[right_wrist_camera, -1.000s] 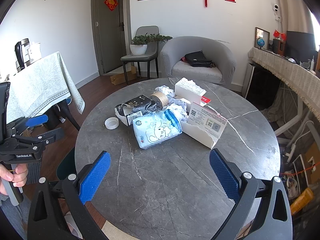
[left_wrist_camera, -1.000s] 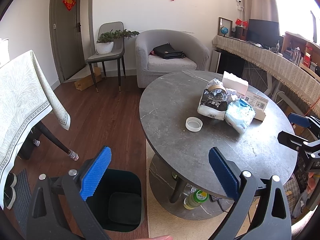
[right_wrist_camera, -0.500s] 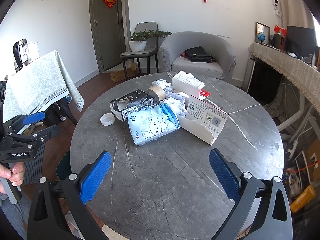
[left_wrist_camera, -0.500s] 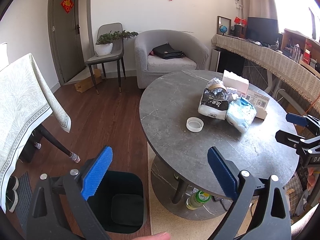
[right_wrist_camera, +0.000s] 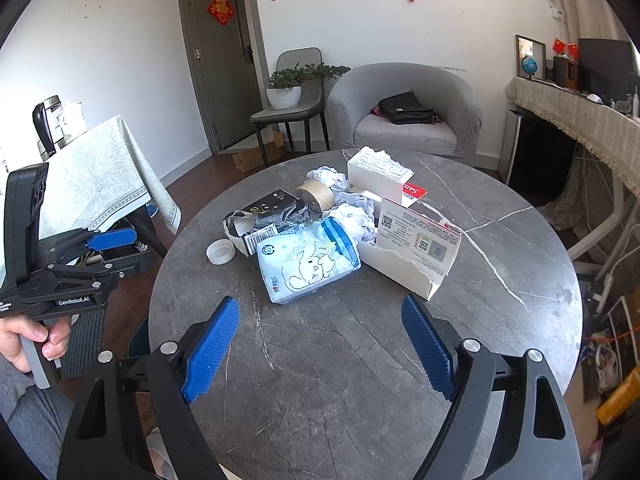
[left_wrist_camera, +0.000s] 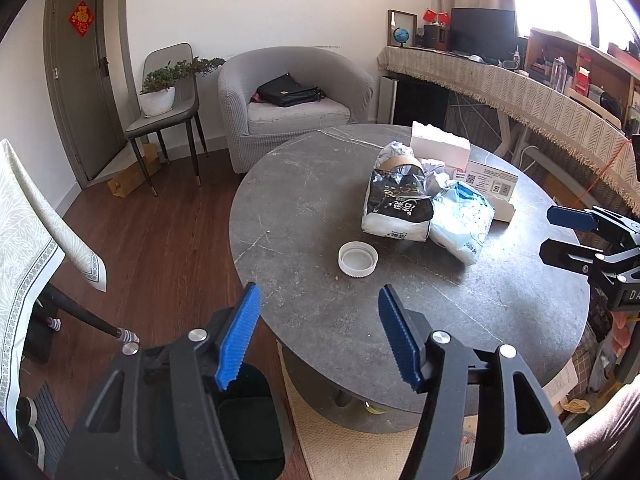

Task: Collect trash
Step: 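Reach the left tool to the white bottle cap and close on it, then carry the cap with the left tool while the right tool grasps the blue-white package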

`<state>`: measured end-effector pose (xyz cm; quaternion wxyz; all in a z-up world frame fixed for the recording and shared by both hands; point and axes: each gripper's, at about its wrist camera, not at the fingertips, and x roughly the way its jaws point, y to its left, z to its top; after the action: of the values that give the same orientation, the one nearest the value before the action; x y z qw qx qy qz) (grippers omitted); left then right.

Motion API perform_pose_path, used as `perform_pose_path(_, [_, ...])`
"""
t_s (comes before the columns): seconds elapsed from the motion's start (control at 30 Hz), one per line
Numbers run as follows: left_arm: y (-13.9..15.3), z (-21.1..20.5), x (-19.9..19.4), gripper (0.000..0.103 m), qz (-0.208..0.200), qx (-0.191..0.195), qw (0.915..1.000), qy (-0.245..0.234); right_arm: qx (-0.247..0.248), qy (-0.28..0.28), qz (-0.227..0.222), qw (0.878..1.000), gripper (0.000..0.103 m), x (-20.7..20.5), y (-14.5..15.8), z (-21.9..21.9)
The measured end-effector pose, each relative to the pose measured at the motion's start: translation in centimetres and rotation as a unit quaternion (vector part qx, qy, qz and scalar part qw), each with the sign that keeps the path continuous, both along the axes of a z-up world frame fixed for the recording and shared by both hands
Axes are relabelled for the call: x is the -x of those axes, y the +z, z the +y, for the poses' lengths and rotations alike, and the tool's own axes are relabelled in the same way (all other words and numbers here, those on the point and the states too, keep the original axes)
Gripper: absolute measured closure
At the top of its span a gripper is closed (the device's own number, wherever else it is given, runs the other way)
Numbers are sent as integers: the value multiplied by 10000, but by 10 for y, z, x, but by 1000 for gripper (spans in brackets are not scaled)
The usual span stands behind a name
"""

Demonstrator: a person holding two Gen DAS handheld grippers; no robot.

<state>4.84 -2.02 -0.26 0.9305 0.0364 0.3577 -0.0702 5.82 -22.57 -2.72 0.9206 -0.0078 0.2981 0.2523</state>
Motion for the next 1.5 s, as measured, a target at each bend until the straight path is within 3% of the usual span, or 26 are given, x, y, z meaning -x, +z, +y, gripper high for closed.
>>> perform_pose_path(0.3, [-22, -24, -31, 46, 290, -151, 9980, -533, 57, 188, 207, 9996, 39, -6, -7, 3])
perform_pose_path(0.37, [-29, -24, -39, 52, 373, -139, 9980, -488, 67, 219, 250, 9994, 42, -8, -8, 4])
perform_pose_path(0.47, [-34, -21, -48, 52, 462, -1, 9978, -465, 81, 262, 310, 9991, 42, -12, -10, 6])
perform_pose_path(0.63, [-35, -25, -58, 52, 443, -80, 9978, -490, 238, 326, 341, 9986, 42, -16, -13, 12])
perform_pose_path(0.73, [-36, -21, -66, 52, 463, 9, 9981, -395, 456, 400, 288, 9977, 37, -17, -11, 19])
perform_pose_path(0.77, [-35, -20, -67, 53, 466, 20, 9982, -376, 507, 438, 239, 9975, 30, -17, -11, 22])
perform_pose_path(0.9, [-35, -19, -71, 70, 449, 49, 9984, -333, 709, 547, 132, 9959, 20, -21, -12, 34])
perform_pose_path(1.5, [-20, 1, -39, 70, 404, 894, 9952, 40, 1757, 286, -172, 9839, 17, -38, -16, 71])
